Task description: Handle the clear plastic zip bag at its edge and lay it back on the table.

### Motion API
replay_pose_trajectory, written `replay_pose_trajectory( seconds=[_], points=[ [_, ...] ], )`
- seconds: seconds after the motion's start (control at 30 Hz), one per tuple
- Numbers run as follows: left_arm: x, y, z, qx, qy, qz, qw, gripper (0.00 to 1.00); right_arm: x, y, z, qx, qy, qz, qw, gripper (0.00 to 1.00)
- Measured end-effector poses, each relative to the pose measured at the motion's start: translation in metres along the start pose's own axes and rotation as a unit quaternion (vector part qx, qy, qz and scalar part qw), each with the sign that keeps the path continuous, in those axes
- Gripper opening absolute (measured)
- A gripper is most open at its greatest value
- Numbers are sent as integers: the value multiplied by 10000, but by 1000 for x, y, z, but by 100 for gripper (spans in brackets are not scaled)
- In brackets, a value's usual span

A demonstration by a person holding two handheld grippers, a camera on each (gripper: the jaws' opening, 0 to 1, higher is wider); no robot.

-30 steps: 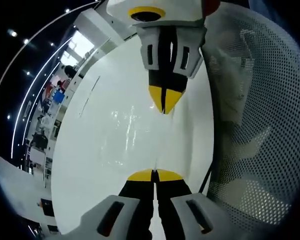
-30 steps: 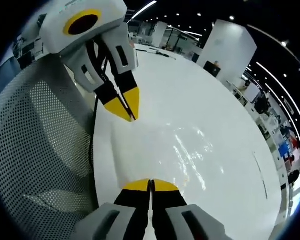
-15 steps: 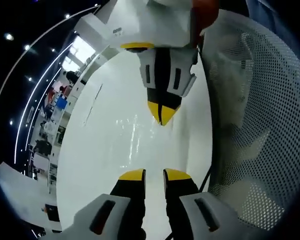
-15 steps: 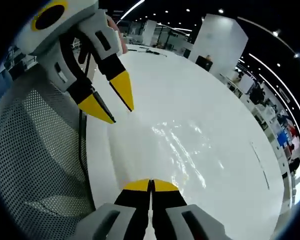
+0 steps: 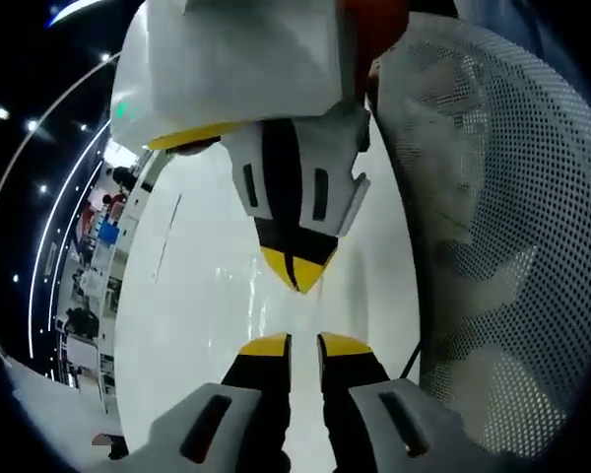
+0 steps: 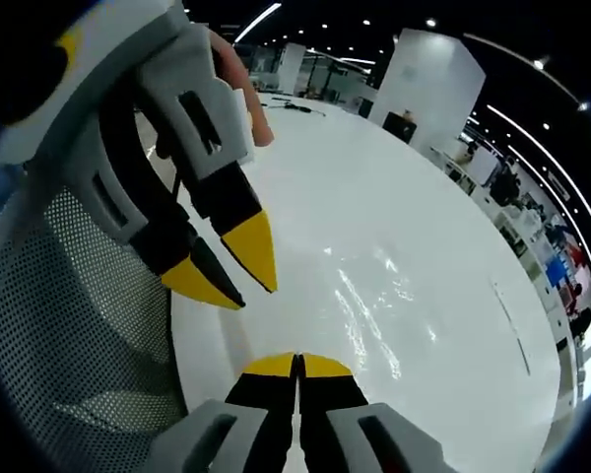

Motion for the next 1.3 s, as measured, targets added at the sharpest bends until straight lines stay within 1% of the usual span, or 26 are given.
replay_pose_trajectory(
  seconds=[0.13, 0.23, 0.47, 0.63, 0.9, 1.1, 1.23, 1.3],
  points=[
    [2, -1, -7, 43, 1, -63, 10000, 6, -3, 0, 0, -4, 2, 7, 10000, 0],
    [5, -1, -8, 64, -8, -76, 10000, 5, -7, 0, -2, -11, 5, 3, 10000, 0],
    [11, 1, -12, 100, -38, -55, 9999, 1, -8, -3, -3, -33, 5, 6, 10000, 0],
    [13, 2, -14, 132, -62, -60, 9999, 1, -9, -6, -2, -41, 22, 7, 10000, 0],
    [18, 4, -18, 153, -77, -72, 9998, 0, -21, -9, -3, -62, 94, -66, 9999, 0],
    [18, 4, -20, 164, -72, -57, 9998, 0, -30, -12, -1, -145, 223, -292, 9992, 0],
    [17, 5, -22, 197, -35, -61, 9998, 0, -41, -13, -6, -203, 342, -480, 9981, 0],
    [16, 4, -23, 206, -16, -56, 9998, 0, -42, -16, -3, -255, 381, -575, 9973, 0]
  ],
)
Point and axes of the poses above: the point that each gripper's makers call its tool centre point, and the gripper's own axes: z roughly backward along the fingers, x roughly to its left, y roughly out of its underside, the point moved 7 cm from there along z, roughly backward along the fingers, and after that the axes turned 4 degrees about x, right-handed, at the moved point
